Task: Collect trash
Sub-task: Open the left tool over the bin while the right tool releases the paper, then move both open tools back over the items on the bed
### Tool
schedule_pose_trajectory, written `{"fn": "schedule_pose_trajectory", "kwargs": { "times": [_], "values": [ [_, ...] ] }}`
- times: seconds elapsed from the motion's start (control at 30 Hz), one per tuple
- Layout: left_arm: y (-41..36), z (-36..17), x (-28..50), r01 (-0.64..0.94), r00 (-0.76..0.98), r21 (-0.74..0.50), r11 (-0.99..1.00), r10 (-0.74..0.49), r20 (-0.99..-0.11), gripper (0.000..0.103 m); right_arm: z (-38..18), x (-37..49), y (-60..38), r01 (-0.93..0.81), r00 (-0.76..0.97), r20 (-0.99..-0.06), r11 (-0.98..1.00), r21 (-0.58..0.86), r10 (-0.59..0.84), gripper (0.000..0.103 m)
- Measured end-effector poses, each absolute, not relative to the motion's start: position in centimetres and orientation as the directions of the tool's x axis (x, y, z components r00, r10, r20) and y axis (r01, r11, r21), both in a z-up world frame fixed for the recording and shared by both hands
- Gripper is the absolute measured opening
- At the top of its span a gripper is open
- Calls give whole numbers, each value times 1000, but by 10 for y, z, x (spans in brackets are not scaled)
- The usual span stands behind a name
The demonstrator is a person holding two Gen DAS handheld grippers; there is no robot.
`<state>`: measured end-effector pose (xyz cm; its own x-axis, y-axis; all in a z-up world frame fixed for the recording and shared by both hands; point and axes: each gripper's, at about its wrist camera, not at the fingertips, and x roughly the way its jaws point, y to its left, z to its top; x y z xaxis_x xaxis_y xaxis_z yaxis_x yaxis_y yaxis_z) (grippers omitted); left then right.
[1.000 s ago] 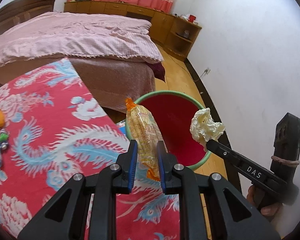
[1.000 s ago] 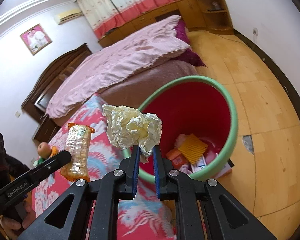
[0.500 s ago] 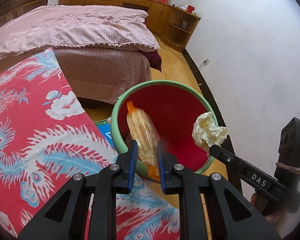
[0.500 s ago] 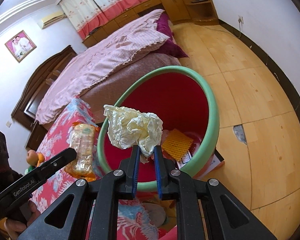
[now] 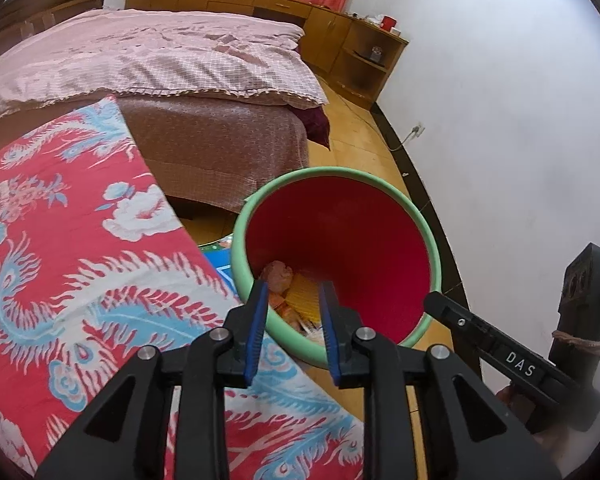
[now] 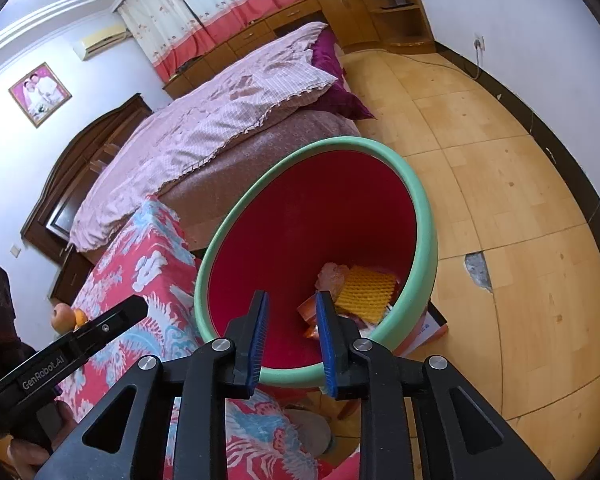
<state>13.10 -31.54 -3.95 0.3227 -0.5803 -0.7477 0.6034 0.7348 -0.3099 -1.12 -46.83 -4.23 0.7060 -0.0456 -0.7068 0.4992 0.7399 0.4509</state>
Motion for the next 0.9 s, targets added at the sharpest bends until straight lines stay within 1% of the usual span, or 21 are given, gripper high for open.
{"fn": "schedule_pose_trajectory", "kwargs": {
  "times": [0.1,0.17,0.27,0.37,0.43,0.5,0.57,0.9],
  "values": [
    [-308,-37,132,585,339,-305,752,-568,-750,30,-38,-12,-467,503,708,-704,739,449,-55,29],
    [-302,-34,132,572,350,-305,762,-562,-749,31,-35,-12,-465,505,709,-702,738,447,-60,39],
    [-291,-31,134,550,369,-304,778,-553,-747,33,-30,-11,-461,502,712,-700,742,444,-62,46],
    [-276,-25,135,522,398,-303,797,-542,-740,35,-26,-10,-453,491,714,-698,752,439,-59,48],
    [-266,-22,136,506,415,-306,806,-539,-733,39,-24,-9,-449,482,717,-695,758,439,-53,49],
    [-255,-19,137,490,433,-305,817,-531,-728,41,-20,-7,-443,466,720,-693,767,441,-40,51],
    [-243,-16,138,469,450,-306,828,-523,-724,41,-18,-6,-438,457,722,-692,773,440,-33,54],
    [-177,-5,144,358,534,-299,884,-457,-712,42,-5,8,-405,389,723,-691,815,429,19,54]
  ]
}}
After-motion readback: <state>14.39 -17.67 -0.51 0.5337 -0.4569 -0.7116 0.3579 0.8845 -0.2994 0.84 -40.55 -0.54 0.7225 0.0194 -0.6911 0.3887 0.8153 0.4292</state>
